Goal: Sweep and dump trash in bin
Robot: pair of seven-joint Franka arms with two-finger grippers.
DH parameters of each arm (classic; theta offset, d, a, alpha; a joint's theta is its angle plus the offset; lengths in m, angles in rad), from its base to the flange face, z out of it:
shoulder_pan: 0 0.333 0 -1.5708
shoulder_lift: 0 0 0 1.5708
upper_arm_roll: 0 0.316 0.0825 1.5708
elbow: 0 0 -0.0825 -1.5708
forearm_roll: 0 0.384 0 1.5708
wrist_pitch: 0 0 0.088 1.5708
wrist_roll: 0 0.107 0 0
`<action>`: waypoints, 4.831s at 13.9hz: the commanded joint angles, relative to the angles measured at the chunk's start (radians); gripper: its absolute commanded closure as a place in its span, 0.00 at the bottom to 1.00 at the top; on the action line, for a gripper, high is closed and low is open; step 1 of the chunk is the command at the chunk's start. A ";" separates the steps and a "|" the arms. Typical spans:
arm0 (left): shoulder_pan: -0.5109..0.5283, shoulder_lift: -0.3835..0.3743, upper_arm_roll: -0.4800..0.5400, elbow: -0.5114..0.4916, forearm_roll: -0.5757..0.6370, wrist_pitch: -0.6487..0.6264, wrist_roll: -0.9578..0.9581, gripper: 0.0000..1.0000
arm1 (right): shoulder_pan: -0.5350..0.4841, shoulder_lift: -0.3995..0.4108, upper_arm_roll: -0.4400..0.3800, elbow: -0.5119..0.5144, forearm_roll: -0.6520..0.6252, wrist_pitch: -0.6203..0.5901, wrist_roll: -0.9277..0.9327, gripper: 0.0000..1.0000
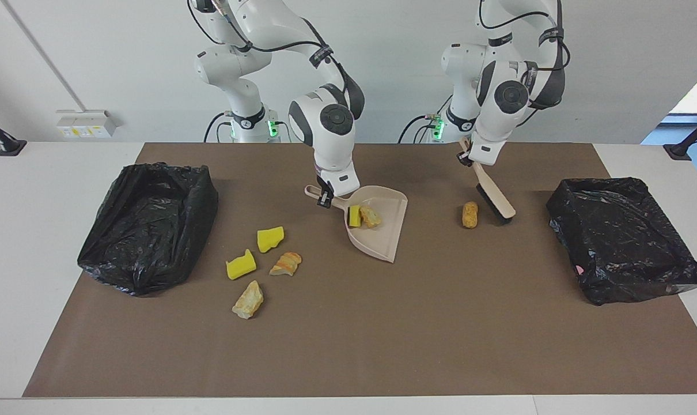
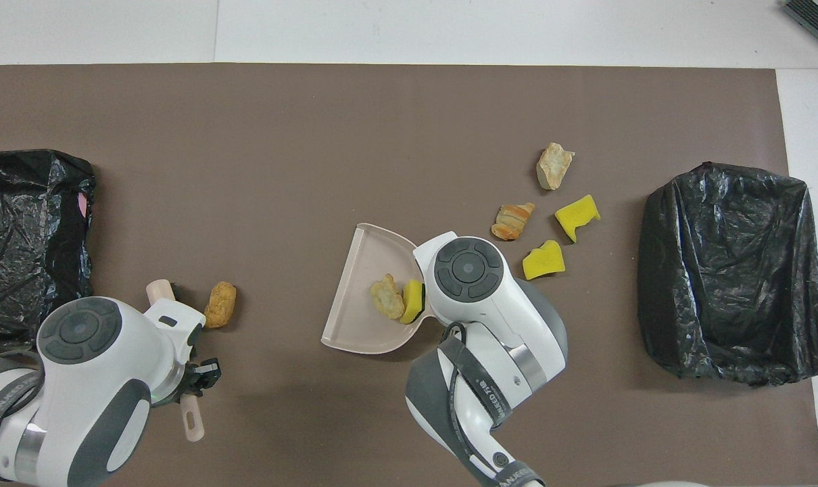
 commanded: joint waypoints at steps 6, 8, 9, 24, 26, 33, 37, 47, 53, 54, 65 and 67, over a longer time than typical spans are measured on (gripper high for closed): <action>-0.200 0.161 -0.006 0.092 -0.226 0.177 0.169 1.00 | -0.012 -0.022 0.007 -0.043 -0.012 0.023 -0.011 1.00; -0.258 0.162 -0.009 0.107 -0.275 0.180 0.212 1.00 | -0.012 -0.022 0.007 -0.043 -0.012 0.021 -0.011 1.00; -0.293 0.161 -0.009 0.112 -0.307 0.180 0.244 1.00 | -0.012 -0.022 0.007 -0.043 -0.012 0.021 -0.011 1.00; -0.298 0.040 0.003 0.176 -0.260 -0.059 0.197 1.00 | -0.024 -0.028 0.004 -0.023 -0.011 0.007 -0.002 1.00; -0.315 0.008 -0.009 0.153 -0.232 -0.069 0.125 1.00 | -0.067 -0.066 0.006 -0.019 -0.009 -0.003 -0.010 1.00; -0.347 -0.072 -0.236 0.041 -0.232 -0.009 -0.088 1.00 | -0.283 -0.175 -0.003 0.102 -0.008 -0.172 -0.120 1.00; -0.510 -0.059 -0.241 -0.049 -0.234 0.171 -0.236 1.00 | -0.466 -0.267 -0.009 0.121 -0.006 -0.250 -0.146 1.00; -0.577 0.041 -0.242 -0.051 -0.235 0.293 -0.329 1.00 | -0.961 -0.388 -0.026 0.077 -0.159 -0.392 -0.575 1.00; -0.574 0.083 -0.241 -0.045 -0.246 0.327 -0.333 0.56 | -0.986 -0.390 -0.026 0.034 -0.425 -0.290 -0.662 1.00; -0.573 0.083 -0.241 -0.043 -0.246 0.324 -0.333 0.46 | -0.988 -0.388 -0.026 0.032 -0.455 -0.269 -0.658 1.00; -0.164 0.233 -0.235 0.358 -0.231 0.015 0.044 0.00 | -0.972 -0.371 -0.020 0.049 -0.629 -0.190 -0.634 1.00; -0.061 0.242 -0.235 0.461 -0.182 -0.042 0.130 0.00 | -0.972 -0.376 -0.008 0.101 -0.635 -0.241 -0.698 1.00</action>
